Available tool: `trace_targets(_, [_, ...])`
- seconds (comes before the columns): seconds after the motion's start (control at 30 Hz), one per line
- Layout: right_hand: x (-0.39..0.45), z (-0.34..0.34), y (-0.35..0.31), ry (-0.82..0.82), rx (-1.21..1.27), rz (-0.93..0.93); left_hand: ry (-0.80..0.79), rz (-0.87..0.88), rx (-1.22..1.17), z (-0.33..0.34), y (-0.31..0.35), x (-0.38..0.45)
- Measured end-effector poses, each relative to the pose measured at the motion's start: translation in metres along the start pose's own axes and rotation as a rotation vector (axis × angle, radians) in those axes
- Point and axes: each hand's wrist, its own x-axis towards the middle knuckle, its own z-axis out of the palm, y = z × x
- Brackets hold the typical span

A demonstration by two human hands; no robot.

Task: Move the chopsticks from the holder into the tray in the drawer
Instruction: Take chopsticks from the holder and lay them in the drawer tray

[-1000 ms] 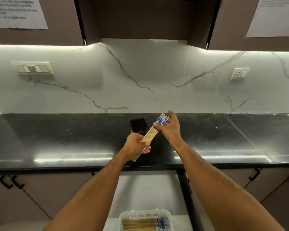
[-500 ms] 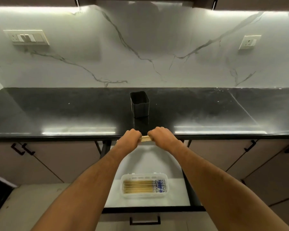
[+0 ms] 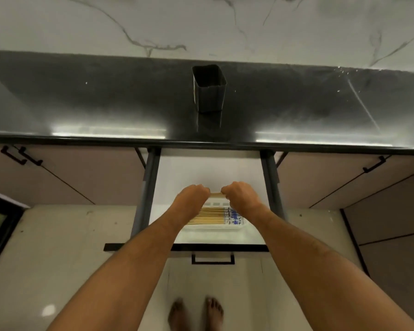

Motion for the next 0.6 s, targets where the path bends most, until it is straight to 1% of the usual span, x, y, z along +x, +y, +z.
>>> trace_targets(0.1, [-0.005, 0.029, -0.002, -0.034, 0.005, -0.005, -0.034, 0.020, 0.022, 0.028, 0.000, -0.003])
trace_targets(0.27, [-0.007, 0.076, -0.004, -0.011, 0.001, -0.034, -0.028, 0.034, 0.019, 0.069, -0.002, 0.002])
trace_targets(0.33, [-0.005, 0.091, -0.002, -0.030, 0.013, -0.047, -0.039, 0.033, 0.010, 0.082, -0.004, 0.005])
trace_targets(0.6, [0.011, 0.120, 0.002, -0.096, 0.050, -0.030, -0.070, -0.016, 0.005, 0.111, -0.009, 0.017])
